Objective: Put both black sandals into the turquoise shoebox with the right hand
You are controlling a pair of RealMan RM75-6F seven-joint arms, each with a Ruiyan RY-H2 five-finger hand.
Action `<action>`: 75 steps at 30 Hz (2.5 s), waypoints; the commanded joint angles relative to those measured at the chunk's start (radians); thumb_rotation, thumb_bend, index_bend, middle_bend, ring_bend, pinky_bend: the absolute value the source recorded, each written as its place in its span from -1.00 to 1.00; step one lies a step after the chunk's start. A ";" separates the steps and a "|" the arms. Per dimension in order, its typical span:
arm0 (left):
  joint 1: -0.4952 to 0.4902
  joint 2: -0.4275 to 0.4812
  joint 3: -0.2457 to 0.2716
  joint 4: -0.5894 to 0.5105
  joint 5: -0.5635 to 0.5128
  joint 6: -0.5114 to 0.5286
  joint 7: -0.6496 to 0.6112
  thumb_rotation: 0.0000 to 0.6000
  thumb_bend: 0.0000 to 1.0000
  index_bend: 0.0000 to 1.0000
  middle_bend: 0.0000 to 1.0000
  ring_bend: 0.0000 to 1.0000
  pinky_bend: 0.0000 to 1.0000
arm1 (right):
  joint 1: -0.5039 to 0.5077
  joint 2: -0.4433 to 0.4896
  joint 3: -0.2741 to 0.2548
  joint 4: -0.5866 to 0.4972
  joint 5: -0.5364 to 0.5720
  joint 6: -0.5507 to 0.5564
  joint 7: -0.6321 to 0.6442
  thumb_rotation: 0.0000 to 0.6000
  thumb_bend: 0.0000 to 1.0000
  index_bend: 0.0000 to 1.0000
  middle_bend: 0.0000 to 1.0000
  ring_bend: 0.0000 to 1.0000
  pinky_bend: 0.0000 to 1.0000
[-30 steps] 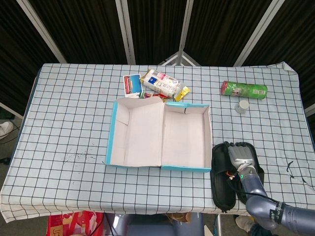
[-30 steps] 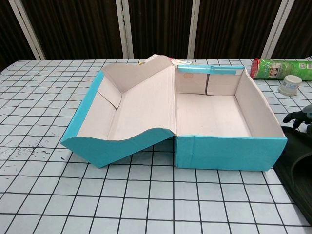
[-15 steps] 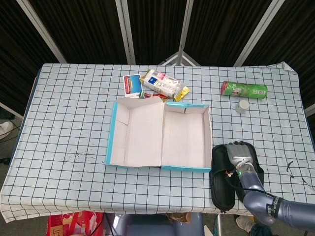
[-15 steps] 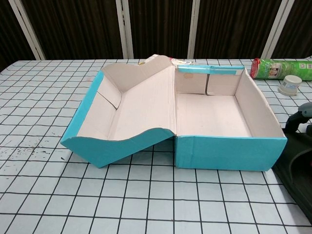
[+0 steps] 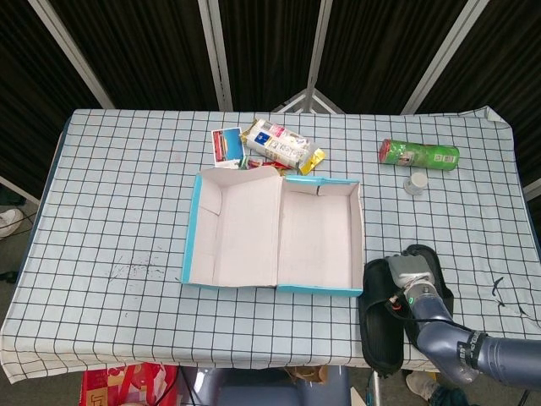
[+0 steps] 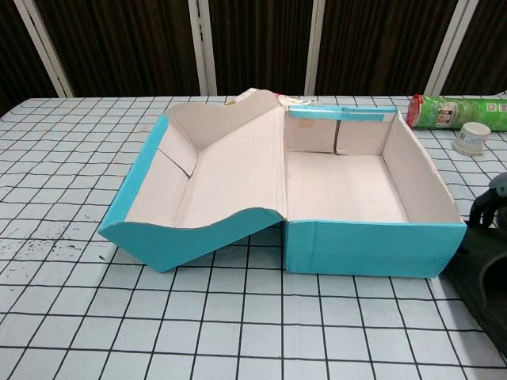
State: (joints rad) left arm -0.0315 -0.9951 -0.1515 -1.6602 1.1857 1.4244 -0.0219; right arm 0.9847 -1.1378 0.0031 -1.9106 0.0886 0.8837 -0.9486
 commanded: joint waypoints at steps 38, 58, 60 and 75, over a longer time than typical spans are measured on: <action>-0.002 0.001 0.002 0.000 -0.002 -0.002 0.002 1.00 -0.25 -0.73 -0.91 -1.00 -0.82 | 0.154 0.021 -0.104 0.019 0.076 -0.075 0.080 1.00 -0.81 -0.27 -0.35 -0.80 -1.00; -0.002 0.002 0.001 0.002 -0.002 -0.003 -0.004 1.00 -0.25 -0.73 -0.89 -1.00 -0.82 | 0.153 -0.005 -0.125 0.025 -0.029 -0.041 0.157 1.00 -0.37 0.13 0.15 -0.47 -1.00; -0.002 0.002 0.001 0.003 -0.002 -0.003 -0.006 1.00 -0.25 -0.73 -0.89 -1.00 -0.82 | 0.156 -0.001 -0.128 0.022 -0.032 -0.045 0.161 1.00 -0.36 0.16 0.19 -0.43 -1.00; -0.002 0.003 0.002 0.003 -0.001 -0.005 -0.012 1.00 -0.25 -0.73 -0.89 -1.00 -0.82 | 0.189 0.067 -0.140 -0.030 -0.018 -0.042 0.181 1.00 -0.25 0.25 0.30 -0.35 -1.00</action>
State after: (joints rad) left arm -0.0333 -0.9918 -0.1499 -1.6569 1.1850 1.4198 -0.0342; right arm 1.1706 -1.0761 -0.1345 -1.9366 0.0667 0.8430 -0.7690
